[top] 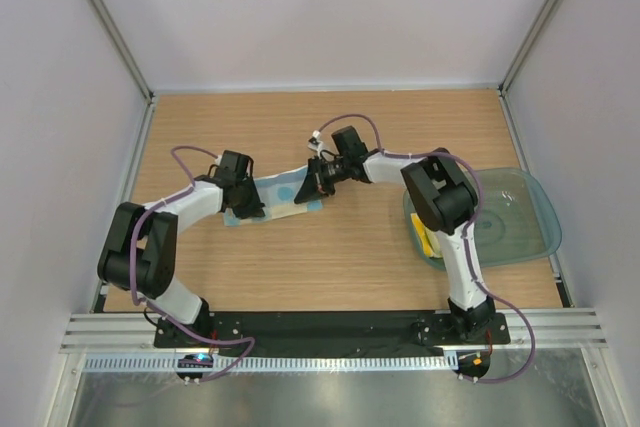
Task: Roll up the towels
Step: Fold the towel
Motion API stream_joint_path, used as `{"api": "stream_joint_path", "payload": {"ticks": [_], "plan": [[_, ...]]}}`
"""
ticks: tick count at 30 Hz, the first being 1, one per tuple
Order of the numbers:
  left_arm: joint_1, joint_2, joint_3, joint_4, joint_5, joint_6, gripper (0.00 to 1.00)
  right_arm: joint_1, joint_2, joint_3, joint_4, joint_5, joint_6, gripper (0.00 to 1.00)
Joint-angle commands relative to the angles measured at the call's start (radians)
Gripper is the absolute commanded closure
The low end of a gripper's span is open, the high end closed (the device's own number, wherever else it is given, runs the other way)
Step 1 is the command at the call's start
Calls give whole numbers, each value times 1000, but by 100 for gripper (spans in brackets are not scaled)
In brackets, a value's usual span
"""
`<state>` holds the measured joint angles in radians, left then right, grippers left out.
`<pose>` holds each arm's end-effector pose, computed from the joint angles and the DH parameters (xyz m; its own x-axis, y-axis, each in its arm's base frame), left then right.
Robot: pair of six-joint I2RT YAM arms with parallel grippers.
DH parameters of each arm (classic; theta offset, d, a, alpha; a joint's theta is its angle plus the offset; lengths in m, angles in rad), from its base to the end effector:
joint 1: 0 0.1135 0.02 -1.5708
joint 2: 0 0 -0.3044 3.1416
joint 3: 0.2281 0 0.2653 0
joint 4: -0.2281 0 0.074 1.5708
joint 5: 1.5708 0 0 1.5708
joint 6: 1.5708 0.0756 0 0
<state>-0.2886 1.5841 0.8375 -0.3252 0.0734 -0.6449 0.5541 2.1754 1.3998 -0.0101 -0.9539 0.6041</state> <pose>0.3109 -0.0981 0.1552 -0.8635 -0.3690 -0.3437 -0.2523 0.9063 -0.3391 0.3951 0.3170 0.1426 -0.9465 -0.1992 -0.2541 -0.3124 0.3666 0.8764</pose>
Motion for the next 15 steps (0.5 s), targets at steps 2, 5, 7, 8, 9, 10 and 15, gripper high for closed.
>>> {"api": "stream_joint_path", "payload": {"ticks": [2, 5, 7, 8, 9, 10, 15], "plan": [[-7, 7, 15, -1, 14, 25, 92, -8, 124, 77, -13, 35, -6, 99], [-9, 5, 18, -12, 6, 28, 93, -17, 158, 65, -16, 53, -18, 99], [-9, 4, 18, -15, 3, 28, 93, -22, 155, 28, -24, 84, -33, 99], [-9, 4, 18, -17, 5, 28, 93, -22, 150, 16, -25, 95, -38, 99], [-9, 4, 18, -15, 11, 27, 93, -22, 147, -16, -28, 116, -40, 99], [-9, 2, 17, -17, 11, 25, 93, -23, 141, -34, -39, 156, -47, 99], [-9, -3, 8, -29, -21, 24, 91, -22, 60, -279, 139, 230, 34, 99]]}}
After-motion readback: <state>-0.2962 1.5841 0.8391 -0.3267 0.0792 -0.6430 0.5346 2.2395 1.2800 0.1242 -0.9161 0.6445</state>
